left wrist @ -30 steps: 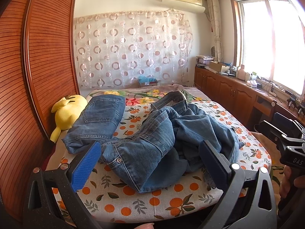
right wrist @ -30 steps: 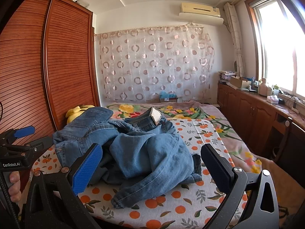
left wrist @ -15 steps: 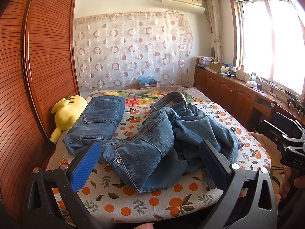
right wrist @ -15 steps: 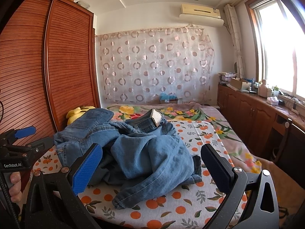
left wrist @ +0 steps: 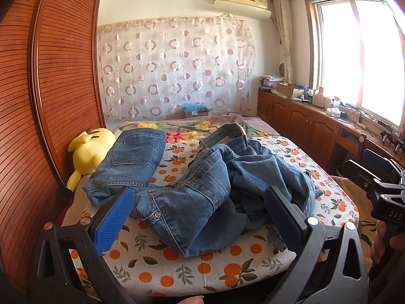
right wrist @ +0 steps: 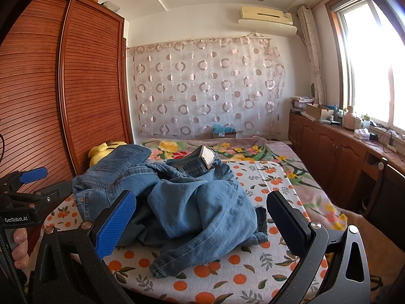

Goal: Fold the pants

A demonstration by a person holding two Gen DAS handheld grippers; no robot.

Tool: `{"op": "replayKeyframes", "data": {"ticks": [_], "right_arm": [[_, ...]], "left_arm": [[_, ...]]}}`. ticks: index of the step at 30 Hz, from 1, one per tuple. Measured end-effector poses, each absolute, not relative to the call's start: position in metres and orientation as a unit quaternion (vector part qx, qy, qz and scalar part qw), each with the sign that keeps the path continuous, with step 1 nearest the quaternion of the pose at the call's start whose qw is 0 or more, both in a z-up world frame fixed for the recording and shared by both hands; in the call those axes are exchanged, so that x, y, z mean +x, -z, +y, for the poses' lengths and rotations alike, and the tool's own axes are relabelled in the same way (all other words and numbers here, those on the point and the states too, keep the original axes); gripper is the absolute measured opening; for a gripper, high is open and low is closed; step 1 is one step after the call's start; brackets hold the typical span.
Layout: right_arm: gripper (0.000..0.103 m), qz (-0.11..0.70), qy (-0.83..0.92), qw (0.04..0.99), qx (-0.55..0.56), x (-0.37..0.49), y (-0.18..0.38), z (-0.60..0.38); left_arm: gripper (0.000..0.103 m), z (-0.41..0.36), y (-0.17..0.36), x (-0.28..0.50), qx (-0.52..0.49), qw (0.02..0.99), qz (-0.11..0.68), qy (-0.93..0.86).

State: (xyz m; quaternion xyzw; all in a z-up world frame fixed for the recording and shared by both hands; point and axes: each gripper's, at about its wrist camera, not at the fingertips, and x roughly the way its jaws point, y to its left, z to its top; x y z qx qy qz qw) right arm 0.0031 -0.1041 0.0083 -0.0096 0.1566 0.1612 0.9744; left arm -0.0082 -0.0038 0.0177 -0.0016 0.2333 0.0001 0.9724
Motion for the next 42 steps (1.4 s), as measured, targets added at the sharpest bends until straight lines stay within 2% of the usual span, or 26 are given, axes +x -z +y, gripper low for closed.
{"op": "replayKeyframes", "data": {"ticks": [27,42], "right_arm": [[0.103,0.164,-0.162,0.973,-0.009,0.005,-0.004,-0.103],[0.103,0.216,-0.191,0.957,-0.023,0.038,0.01,-0.102]], "left_arm": [[0.102,-0.009,-0.026,-0.006,-0.004,0.97,0.244,-0.001],[0.102,0.024,0.031,0.024,-0.024,0.954,0.298,-0.011]]}}
